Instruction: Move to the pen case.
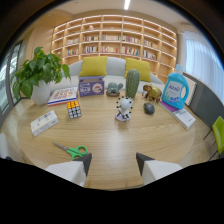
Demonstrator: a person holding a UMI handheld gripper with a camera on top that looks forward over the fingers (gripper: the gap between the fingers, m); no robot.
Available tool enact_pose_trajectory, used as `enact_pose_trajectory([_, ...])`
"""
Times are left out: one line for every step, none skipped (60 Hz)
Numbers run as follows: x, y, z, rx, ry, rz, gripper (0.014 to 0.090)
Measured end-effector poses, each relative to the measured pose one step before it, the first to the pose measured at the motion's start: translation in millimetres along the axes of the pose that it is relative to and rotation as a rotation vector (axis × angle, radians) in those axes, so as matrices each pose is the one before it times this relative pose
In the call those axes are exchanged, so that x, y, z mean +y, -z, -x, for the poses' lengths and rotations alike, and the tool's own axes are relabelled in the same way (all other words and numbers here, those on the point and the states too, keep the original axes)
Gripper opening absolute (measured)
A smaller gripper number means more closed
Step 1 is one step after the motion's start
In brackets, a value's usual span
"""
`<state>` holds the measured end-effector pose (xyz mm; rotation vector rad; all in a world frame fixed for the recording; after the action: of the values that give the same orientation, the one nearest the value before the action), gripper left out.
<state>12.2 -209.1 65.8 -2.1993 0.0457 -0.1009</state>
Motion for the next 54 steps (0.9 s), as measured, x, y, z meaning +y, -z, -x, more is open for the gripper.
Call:
enact_pose_trajectory([-0.05,0.37,0.16,0.00172,-0.0003,-0.00070,0.0841])
enact_pose_trajectory([0.52,0.95,0.53,0.00178,-0.0011,0.00062,0.0840])
enact_pose_trajectory([0.84,1.64,1.95,0.00074,-0.0024,0.00110,0.0840])
enact_pose_trajectory([0.79,1.95,2.33,-0.00032,-0.0023,0.00076,0.0839])
enact_pose_trajectory([0.95,2.03,2.90,-0.00172,-0.0026,0.00047,0.0838])
enact_pose_trajectory([0.86,2.36,2.93,-0.00175,-0.0022,0.00094,0.0838])
enact_pose_trajectory([1.10,2.23,3.10,-0.00072,-0.0015,0.00139,0.0838])
enact_pose_trajectory([0.72,-0.81,1.45,0.00013,-0.0017,0.00127,0.0838])
enact_pose_trajectory([2.25,4.45,4.77,0.00254,-0.0016,0.00195,0.0838])
enact_pose_trajectory([0.97,2.10,2.47,0.00106,-0.0018,0.00203,0.0837])
enact_pose_trajectory([1.04,1.54,3.37,0.00060,-0.0015,0.00141,0.0840])
enact_pose_trajectory([0.88,1.55,3.94,-0.00090,-0.0019,0.00096,0.0839])
enact_pose_trajectory([0.77,1.32,4.28,-0.00191,-0.0024,0.00034,0.0841])
enact_pose_trajectory([0.92,0.57,4.97,-0.00208,-0.0026,0.00042,0.0843])
enact_pose_trajectory([0.66,1.23,4.56,-0.00282,-0.0021,0.00034,0.0844])
enact_pose_trajectory([0.96,1.38,4.71,-0.00274,-0.0015,0.00019,0.0845])
enact_pose_trajectory([0.50,1.10,4.88,-0.00304,-0.0007,-0.00035,0.0843])
enact_pose_trajectory([0.42,1.00,5.08,-0.00334,-0.0005,-0.00101,0.0843])
enact_pose_trajectory([0.34,0.84,5.28,-0.00285,0.0000,-0.00100,0.0844])
enact_pose_trajectory([0.31,0.82,5.59,-0.00242,0.0010,-0.00083,0.0844])
enact_pose_trajectory([0.36,0.46,5.42,-0.00192,0.0015,-0.00086,0.0845])
enact_pose_trajectory([-1.35,0.57,4.48,-0.00378,0.0021,0.00050,0.0846])
enact_pose_trajectory([0.25,0.33,6.27,-0.00315,0.0024,-0.00120,0.0848])
enact_pose_trajectory([0.50,-0.01,8.72,-0.00256,0.0025,-0.00178,0.0846])
enact_pose_trajectory([-0.29,-0.09,6.60,-0.00480,0.0032,-0.00149,0.0844])
enact_pose_trajectory([-0.49,-0.23,4.65,-0.00609,0.0031,-0.00114,0.0843])
enact_pose_trajectory([0.31,0.00,8.91,-0.00296,0.0023,-0.00095,0.0843])
enact_pose_trajectory([-0.78,-0.40,5.00,-0.00671,0.0020,0.00003,0.0844])
enact_pose_trajectory([-0.43,-0.66,7.23,-0.00610,0.0017,-0.00019,0.0844])
enact_pose_trajectory([-0.40,-0.64,7.43,-0.00689,0.0020,0.00014,0.0844])
enact_pose_trajectory([-0.43,-0.81,7.37,-0.00657,0.0020,0.00065,0.0841])
enact_pose_trajectory([-0.45,-0.97,7.46,-0.00685,0.0015,0.00088,0.0841])
enact_pose_trajectory([-0.01,-1.69,10.63,-0.00481,0.0014,0.00090,0.0842])
enact_pose_trajectory([-0.67,-1.22,7.55,-0.00699,0.0024,0.00170,0.0838])
enact_pose_trajectory([-0.47,-1.69,7.54,-0.00637,0.0034,0.00199,0.0839])
enact_pose_trajectory([-0.69,-2.69,6.60,-0.00760,0.0039,0.00062,0.0840])
enact_pose_trajectory([-0.71,-1.95,7.16,-0.00648,0.0036,0.00120,0.0841])
enact_pose_trajectory([-1.06,-2.25,6.99,-0.00588,0.0029,0.00040,0.0841])
enact_pose_trajectory([-1.02,-2.56,6.47,-0.00498,0.0029,0.00028,0.0841])
enact_pose_trajectory([-1.41,-2.12,6.06,-0.00368,0.0022,-0.00066,0.0844])
enact_pose_trajectory([-1.15,-1.89,5.78,-0.00292,0.0012,-0.00150,0.0844])
enact_pose_trajectory([-1.86,-2.84,5.80,-0.00247,0.0015,-0.00195,0.0843])
enact_pose_trajectory([-1.72,-3.22,5.94,-0.00200,0.0016,-0.00141,0.0844])
enact_pose_trajectory([-1.85,-2.99,5.29,-0.00272,0.0020,-0.00140,0.0843])
enact_pose_trajectory([-1.66,-2.95,5.21,-0.00238,0.0018,-0.00053,0.0843])
enact_pose_trajectory([-1.62,-3.22,4.69,-0.00200,0.0017,-0.00013,0.0845])
enact_pose_trajectory([-1.45,-3.32,4.33,-0.00137,0.0023,0.00038,0.0846])
enact_pose_trajectory([-1.27,-3.75,4.07,-0.00047,0.0032,0.00096,0.0846])
enact_pose_trajectory([-1.52,-4.43,3.20,-0.00200,0.0025,0.00026,0.0846])
enact_pose_trajectory([-1.47,-3.39,3.85,-0.00166,0.0021,0.00076,0.0847])
enact_pose_trajectory([-1.72,-3.50,4.38,-0.00131,0.0015,0.00006,0.0846])
enact_pose_trajectory([-1.66,-3.54,3.20,-0.00171,0.0009,0.00030,0.0845])
enact_pose_trajectory([-1.72,-3.59,3.10,-0.00090,0.0009,0.00051,0.0846])
enact_pose_trajectory([-1.76,-3.68,2.80,0.00001,0.0014,0.00028,0.0845])
